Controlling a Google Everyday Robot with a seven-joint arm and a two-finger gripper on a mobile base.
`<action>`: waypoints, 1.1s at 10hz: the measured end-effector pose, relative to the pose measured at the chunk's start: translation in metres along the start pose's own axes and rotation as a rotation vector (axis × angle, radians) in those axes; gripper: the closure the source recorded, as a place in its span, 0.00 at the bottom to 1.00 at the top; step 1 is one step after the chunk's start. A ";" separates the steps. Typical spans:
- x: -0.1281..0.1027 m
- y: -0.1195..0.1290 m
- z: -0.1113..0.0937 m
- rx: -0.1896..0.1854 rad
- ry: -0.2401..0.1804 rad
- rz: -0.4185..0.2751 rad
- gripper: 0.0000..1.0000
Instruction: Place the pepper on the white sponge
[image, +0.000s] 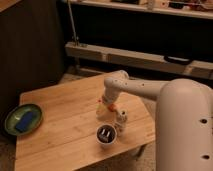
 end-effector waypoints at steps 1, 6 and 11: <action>0.000 0.001 0.001 0.003 0.004 0.009 0.38; 0.013 -0.012 -0.007 0.022 0.037 0.001 0.80; 0.071 -0.054 -0.089 0.090 0.218 -0.060 0.80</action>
